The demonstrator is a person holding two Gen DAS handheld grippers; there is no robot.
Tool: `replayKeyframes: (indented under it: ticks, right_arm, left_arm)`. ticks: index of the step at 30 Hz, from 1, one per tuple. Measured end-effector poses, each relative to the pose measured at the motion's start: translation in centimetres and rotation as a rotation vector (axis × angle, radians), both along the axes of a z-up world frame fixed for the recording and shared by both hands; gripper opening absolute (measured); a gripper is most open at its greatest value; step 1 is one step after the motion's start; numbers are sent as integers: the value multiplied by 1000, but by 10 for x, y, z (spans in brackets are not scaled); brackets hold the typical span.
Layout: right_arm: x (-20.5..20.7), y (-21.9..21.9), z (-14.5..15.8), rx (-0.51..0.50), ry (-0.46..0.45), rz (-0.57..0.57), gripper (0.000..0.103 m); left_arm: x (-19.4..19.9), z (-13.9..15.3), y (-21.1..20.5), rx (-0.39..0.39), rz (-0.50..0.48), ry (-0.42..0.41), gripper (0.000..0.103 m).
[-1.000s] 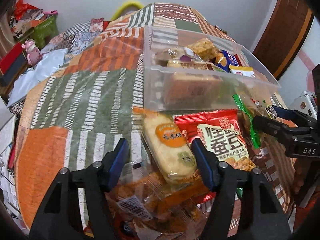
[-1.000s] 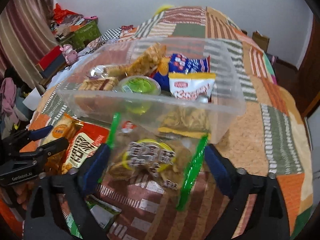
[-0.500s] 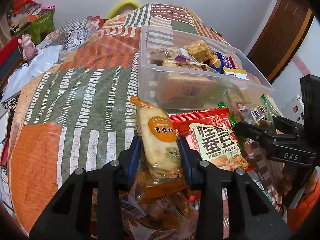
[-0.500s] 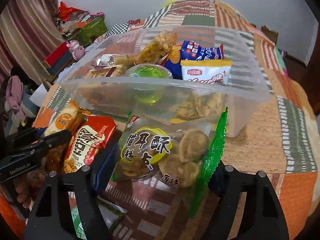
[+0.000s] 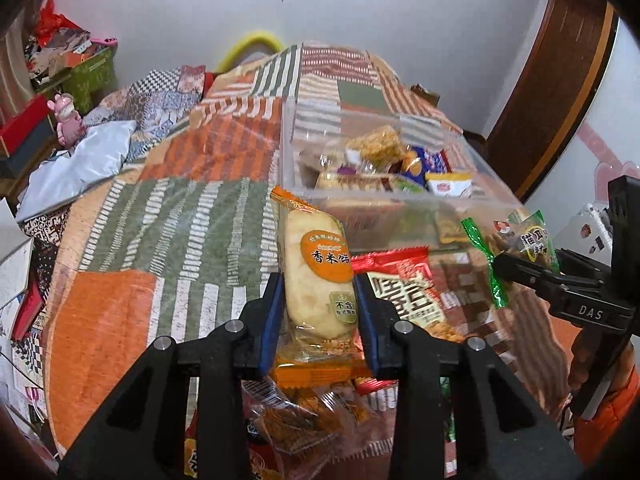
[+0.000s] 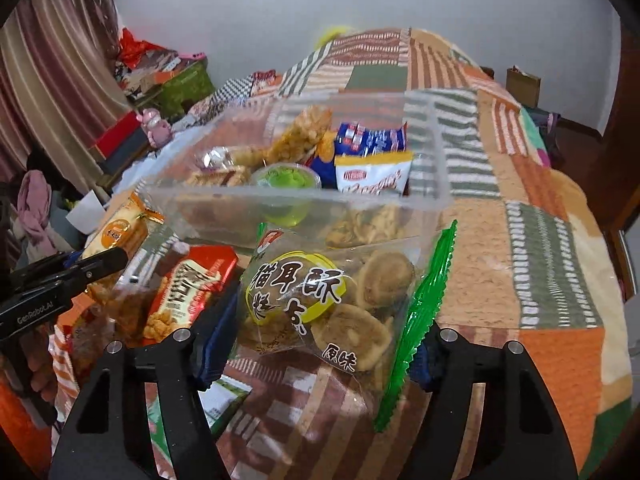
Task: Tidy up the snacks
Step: 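Carry rice cake pack into box with left tool while right tool drops crisp bag in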
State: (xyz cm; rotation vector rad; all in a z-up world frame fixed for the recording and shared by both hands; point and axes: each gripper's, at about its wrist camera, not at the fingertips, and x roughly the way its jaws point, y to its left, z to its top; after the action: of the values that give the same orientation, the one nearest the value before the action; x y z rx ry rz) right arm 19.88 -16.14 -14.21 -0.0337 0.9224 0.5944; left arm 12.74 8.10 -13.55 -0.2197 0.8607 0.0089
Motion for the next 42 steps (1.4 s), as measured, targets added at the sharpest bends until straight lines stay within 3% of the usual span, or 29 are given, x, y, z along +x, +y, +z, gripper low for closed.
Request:
replayKeyframes:
  ticks: [11,17,27,42]
  right_arm:
    - [5,1,41,43,-112,-9,67]
    - [21,12,49,62,-138,-9,67]
    - [56,31,48,56,-127,2,67]
    - [93,86,9,-47,-47,106,67]
  left_arm:
    - [15,46,-3,-1,-5,-112,34]
    - [39,55,-6,2,-16,-134,34]
    - [87,43,-5,5,-40,-89,34]
    - [151,5,3,4,-30,12,34]
